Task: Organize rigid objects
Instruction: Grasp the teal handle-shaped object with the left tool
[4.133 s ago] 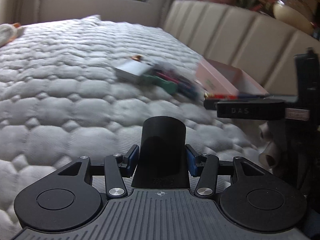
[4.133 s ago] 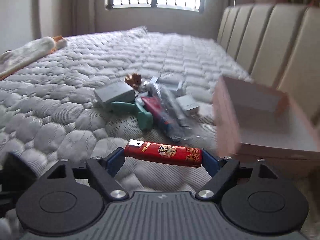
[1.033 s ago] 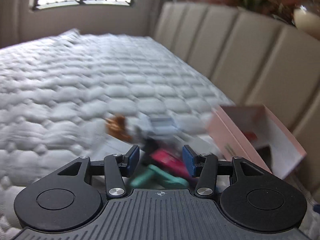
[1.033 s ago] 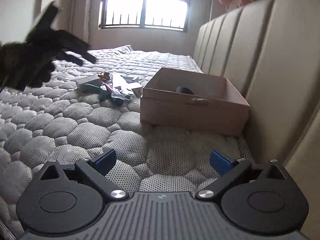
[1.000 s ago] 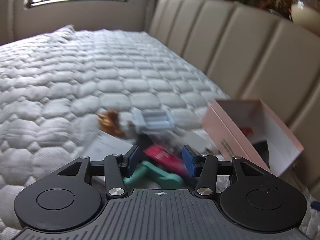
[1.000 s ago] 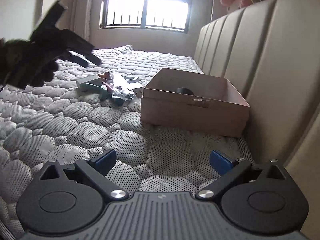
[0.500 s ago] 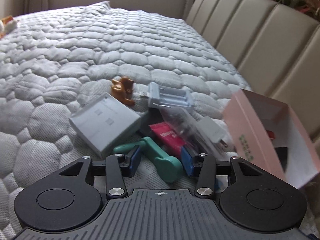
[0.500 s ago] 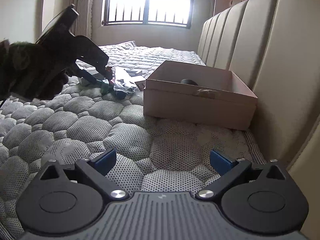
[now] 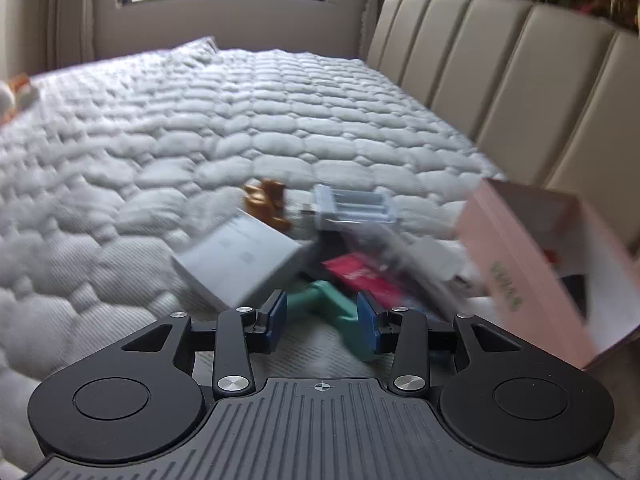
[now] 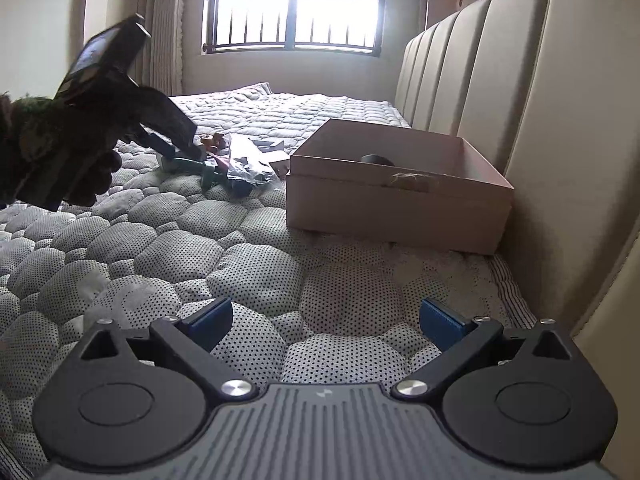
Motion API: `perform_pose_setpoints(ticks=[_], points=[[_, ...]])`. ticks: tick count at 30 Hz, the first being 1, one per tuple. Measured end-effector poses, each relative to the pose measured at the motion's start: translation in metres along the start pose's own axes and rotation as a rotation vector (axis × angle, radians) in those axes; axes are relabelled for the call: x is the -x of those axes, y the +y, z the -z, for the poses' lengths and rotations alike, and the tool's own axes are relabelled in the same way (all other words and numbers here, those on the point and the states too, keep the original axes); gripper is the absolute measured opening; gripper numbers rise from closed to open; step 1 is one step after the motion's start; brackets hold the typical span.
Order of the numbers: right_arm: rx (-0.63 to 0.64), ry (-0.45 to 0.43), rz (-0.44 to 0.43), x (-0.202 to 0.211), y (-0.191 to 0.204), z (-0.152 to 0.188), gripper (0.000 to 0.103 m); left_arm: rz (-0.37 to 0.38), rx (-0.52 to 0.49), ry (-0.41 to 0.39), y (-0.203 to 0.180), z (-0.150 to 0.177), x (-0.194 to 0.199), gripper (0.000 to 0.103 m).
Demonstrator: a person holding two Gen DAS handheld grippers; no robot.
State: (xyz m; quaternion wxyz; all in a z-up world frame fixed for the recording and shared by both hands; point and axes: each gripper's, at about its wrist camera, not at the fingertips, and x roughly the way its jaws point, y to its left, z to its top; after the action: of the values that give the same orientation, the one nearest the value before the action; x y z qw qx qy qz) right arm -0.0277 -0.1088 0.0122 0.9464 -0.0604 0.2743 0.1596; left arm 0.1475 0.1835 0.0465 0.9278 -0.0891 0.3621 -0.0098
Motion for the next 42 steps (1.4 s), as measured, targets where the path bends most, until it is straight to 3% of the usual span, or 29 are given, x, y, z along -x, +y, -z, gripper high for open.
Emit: perform_pose_setpoints(ticks=[3,9,15,23,27,28,33,34,40,42], points=[[-0.007,0.01,-0.004,-0.002,-0.001,0.001,0.1,0.025,0.02,0.031,-0.009,0.0,-0.008,0.042],[-0.009,0.011,-0.002,-0.001,0.0,0.002,0.1,-0.06,-0.05,0.067,-0.025,-0.003,-0.03,0.045],[-0.011,0.018,-0.003,-0.002,0.0,0.003,0.1,-0.104,-0.145,0.065,-0.018,0.003,-0.015,0.051],[-0.007,0.022,0.001,-0.004,0.001,0.004,0.1,-0.043,-0.034,0.064,0.004,0.002,-0.018,0.053],[-0.008,0.022,-0.001,-0.004,0.002,0.004,0.1,-0.05,0.008,0.051,-0.001,-0.001,-0.03,0.04],[-0.008,0.023,-0.002,-0.004,0.002,0.004,0.1,-0.063,0.001,0.047,-0.005,-0.002,-0.034,0.032],[-0.016,0.024,-0.008,-0.005,-0.001,0.005,0.1,-0.126,-0.063,0.01,-0.018,0.003,-0.037,0.022],[-0.018,0.023,-0.008,-0.005,-0.001,0.005,0.1,-0.111,-0.069,-0.006,-0.018,0.005,-0.033,0.015],[-0.002,-0.004,-0.046,0.0,-0.001,-0.008,0.09,-0.004,-0.122,-0.035,-0.013,0.032,0.009,0.014],[0.03,-0.013,-0.069,-0.002,0.005,-0.019,0.077,0.037,-0.114,-0.031,-0.007,0.044,0.027,0.014]])
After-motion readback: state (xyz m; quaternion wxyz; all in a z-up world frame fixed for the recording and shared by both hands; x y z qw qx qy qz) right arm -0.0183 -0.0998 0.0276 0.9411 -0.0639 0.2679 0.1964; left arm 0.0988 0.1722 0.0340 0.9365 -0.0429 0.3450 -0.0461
